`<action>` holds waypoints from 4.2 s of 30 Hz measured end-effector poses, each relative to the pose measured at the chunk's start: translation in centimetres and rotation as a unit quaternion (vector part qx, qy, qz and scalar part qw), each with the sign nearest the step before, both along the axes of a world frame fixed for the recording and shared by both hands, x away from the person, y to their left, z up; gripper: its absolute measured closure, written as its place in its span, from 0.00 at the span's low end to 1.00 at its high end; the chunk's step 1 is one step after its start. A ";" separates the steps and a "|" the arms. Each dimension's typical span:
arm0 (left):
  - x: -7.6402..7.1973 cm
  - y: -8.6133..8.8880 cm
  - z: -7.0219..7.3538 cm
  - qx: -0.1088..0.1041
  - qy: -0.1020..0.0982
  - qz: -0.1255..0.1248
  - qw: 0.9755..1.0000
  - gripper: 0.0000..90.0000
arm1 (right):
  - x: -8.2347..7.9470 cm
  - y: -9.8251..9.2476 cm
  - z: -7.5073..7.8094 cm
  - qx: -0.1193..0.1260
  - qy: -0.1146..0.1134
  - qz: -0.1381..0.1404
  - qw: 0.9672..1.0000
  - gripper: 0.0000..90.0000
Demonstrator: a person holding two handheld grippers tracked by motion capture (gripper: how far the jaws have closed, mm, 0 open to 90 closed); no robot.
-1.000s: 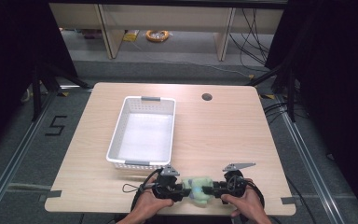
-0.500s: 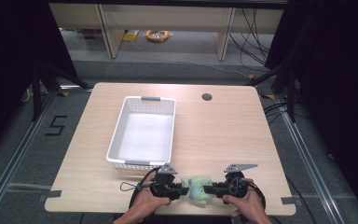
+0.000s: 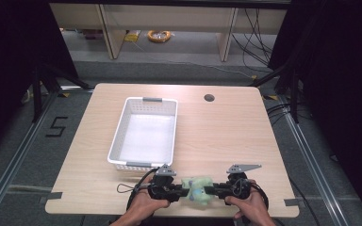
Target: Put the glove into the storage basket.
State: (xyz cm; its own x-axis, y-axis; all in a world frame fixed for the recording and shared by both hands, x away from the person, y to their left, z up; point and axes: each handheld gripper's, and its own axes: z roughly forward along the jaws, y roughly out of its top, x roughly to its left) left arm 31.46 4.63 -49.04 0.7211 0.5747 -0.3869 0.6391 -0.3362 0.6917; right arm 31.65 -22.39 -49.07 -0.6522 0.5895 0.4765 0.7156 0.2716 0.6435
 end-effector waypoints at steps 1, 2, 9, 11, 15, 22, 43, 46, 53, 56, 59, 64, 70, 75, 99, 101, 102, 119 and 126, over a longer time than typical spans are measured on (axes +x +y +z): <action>0.0 0.0 0.1 -0.001 -0.003 0.000 1.000 0.83 | 0.0 0.0 0.1 0.000 -0.005 0.001 1.000 0.86; 0.0 0.1 0.3 0.000 -0.003 -0.003 1.000 0.83 | 0.2 0.0 0.2 -0.001 -0.013 0.005 1.000 0.86; -0.4 0.6 1.5 -0.008 -0.021 0.001 1.000 0.83 | 0.1 0.3 1.4 -0.003 -0.035 0.007 0.999 0.86; -0.4 0.8 1.8 -0.011 -0.022 -0.001 1.000 0.83 | -0.1 0.6 2.0 0.001 -0.026 0.004 1.000 0.86; -0.5 1.4 2.7 -0.011 -0.029 0.006 1.000 0.83 | 0.3 1.1 2.9 0.000 -0.036 0.014 0.999 0.86; 0.1 3.1 5.6 -0.012 -0.041 0.008 0.999 0.82 | 1.5 2.2 5.1 0.007 -0.052 0.031 0.998 0.86; 4.1 9.2 10.5 -0.001 -0.045 0.051 0.998 0.82 | 7.3 8.5 10.8 0.003 -0.058 0.055 0.997 0.85; 4.8 10.1 10.5 0.004 -0.042 0.060 0.997 0.82 | 8.3 9.6 11.0 -0.003 -0.050 0.059 0.997 0.85; 6.7 11.6 10.0 0.007 -0.035 0.071 0.997 0.82 | 10.6 11.8 10.9 -0.018 -0.034 0.061 0.997 0.85; 7.7 12.3 9.7 0.010 -0.024 0.080 0.996 0.82 | 11.7 12.7 10.7 -0.019 -0.026 0.064 0.997 0.85; 8.5 12.9 9.1 0.011 -0.010 0.084 0.996 0.82 | 12.4 13.5 10.4 -0.028 -0.016 0.059 0.998 0.85; 9.6 13.9 7.8 0.019 0.013 0.093 0.995 0.82 | 13.5 15.0 9.2 -0.038 -0.002 0.054 0.998 0.85; 10.4 14.4 6.2 0.042 0.030 0.104 0.993 0.81 | 14.7 16.7 7.5 -0.064 0.017 0.049 0.997 0.85; 11.1 14.6 5.2 0.056 0.039 0.112 0.991 0.81 | 15.3 17.5 6.5 -0.081 0.029 0.048 0.995 0.85; 12.1 14.2 3.5 0.138 0.055 0.100 0.984 0.76 | 16.1 19.1 3.9 -0.117 0.051 0.052 0.991 0.83; 12.1 14.1 3.5 0.143 0.052 0.104 0.983 0.75 | 16.1 19.1 3.8 -0.121 0.053 0.052 0.990 0.83; 12.1 14.0 3.5 0.146 0.049 0.105 0.983 0.75 | 16.1 19.2 3.8 -0.122 0.049 0.053 0.990 0.83; 11.8 13.8 4.9 0.143 0.015 0.145 0.979 0.59 | 15.7 19.2 5.0 -0.159 0.015 0.042 0.986 0.57; 11.0 13.8 5.8 0.130 0.000 0.142 0.981 0.56 | 15.3 18.4 6.1 -0.152 -0.011 0.046 0.987 0.53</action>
State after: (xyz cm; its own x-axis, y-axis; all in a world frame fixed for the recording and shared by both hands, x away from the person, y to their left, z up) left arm 42.47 18.43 -43.26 0.5174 0.8319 -0.2005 0.7325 -0.3094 0.6064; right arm 46.98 -4.01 -42.98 -0.7175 0.6415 0.2714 0.6659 0.5176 0.5372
